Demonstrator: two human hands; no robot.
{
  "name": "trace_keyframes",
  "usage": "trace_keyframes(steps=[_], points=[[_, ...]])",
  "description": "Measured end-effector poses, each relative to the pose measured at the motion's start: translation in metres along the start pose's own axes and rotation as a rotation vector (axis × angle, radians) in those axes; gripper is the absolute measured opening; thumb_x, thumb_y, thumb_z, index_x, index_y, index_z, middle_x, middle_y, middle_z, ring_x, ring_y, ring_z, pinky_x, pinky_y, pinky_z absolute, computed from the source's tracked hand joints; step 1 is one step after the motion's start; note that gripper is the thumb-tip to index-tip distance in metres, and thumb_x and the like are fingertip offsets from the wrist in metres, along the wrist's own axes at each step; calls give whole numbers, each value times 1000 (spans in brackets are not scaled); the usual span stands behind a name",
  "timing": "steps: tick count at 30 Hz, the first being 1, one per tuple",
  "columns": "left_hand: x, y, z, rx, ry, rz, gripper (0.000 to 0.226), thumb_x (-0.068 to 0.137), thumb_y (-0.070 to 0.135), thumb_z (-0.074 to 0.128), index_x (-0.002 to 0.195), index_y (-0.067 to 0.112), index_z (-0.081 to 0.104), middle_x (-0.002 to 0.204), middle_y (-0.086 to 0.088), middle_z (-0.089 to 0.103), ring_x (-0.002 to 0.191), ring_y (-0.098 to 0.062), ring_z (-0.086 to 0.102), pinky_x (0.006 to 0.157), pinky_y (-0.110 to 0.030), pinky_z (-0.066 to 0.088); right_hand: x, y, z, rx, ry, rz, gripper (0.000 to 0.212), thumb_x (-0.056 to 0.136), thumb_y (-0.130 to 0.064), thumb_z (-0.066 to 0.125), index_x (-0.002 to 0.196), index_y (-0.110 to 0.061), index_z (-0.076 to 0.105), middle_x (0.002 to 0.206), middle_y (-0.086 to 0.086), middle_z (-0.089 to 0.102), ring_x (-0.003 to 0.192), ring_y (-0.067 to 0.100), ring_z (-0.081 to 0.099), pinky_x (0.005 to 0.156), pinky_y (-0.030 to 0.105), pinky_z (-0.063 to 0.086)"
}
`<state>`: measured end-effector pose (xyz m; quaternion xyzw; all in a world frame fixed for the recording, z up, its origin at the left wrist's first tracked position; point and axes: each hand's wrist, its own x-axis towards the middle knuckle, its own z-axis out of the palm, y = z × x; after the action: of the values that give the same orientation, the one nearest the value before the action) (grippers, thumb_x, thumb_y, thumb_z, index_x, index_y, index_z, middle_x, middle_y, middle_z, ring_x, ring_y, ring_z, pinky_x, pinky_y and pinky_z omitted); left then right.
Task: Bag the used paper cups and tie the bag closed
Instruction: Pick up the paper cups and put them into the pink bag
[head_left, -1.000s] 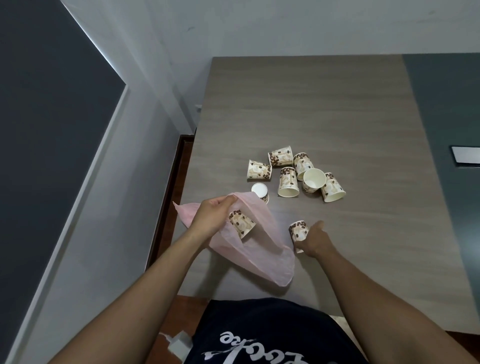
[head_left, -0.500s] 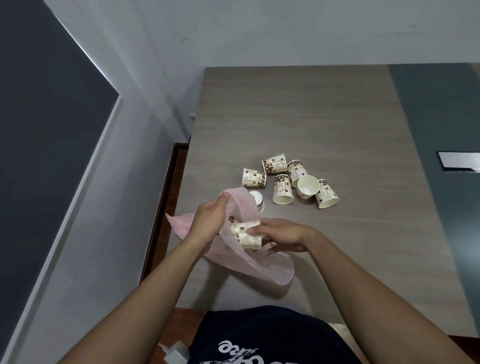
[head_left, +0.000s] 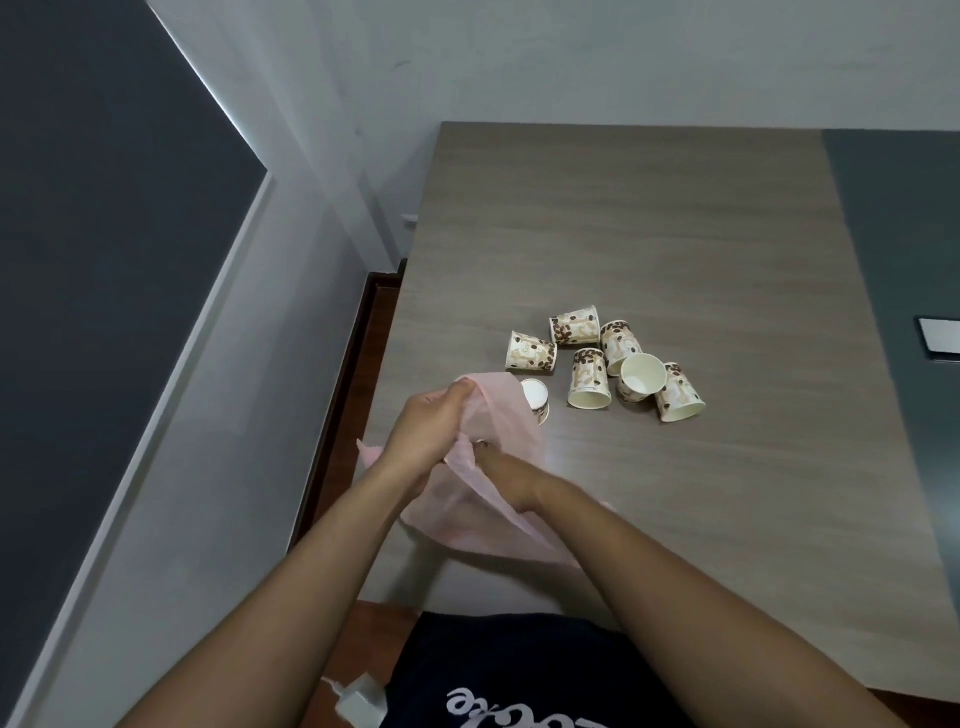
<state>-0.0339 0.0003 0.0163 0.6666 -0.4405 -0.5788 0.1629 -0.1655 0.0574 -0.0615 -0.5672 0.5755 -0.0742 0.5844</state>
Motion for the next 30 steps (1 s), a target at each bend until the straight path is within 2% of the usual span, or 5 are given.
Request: trace_keyframes(steps=[4,9,12,19,30], points=[[5,-13,-14,12,70,32,48,101,53,59,102,10,81,88,-6,78,87,-26,71,74,-38,50,-12,1,-57,193,37,82,30,102,-30,65,125,-14,75,125,3,77,109,22,77,93,36,61],[-2,-20,-26,-37,93,48,42,104,46,62,100,10,84,82,-15,78,77,-22,69,72,-35,50,-6,13,-108,427,355,163,28,108,-20,46,105,-5,70,101,12,76,78,25,76,74,40,59],[-5,-21,-32,-48,99,59,46,104,45,63,95,3,79,77,-4,73,76,-19,66,71,-33,47,22,26,-109,207,574,160,27,101,-31,52,110,-11,68,105,2,73,99,28,76,87,42,57],[-15,-31,-56,16,8,101,66,96,57,62,101,-8,68,82,-9,62,74,-22,56,72,-37,41,82,84,-78,-348,403,270,78,97,-52,60,165,-50,22,175,13,15,159,44,20,123,62,31],[-20,-34,-63,-15,17,112,60,87,65,62,98,9,82,83,-12,73,79,-22,64,75,-37,45,46,117,-64,-166,491,276,62,86,-19,84,137,-13,50,129,20,59,114,42,66,95,41,50]])
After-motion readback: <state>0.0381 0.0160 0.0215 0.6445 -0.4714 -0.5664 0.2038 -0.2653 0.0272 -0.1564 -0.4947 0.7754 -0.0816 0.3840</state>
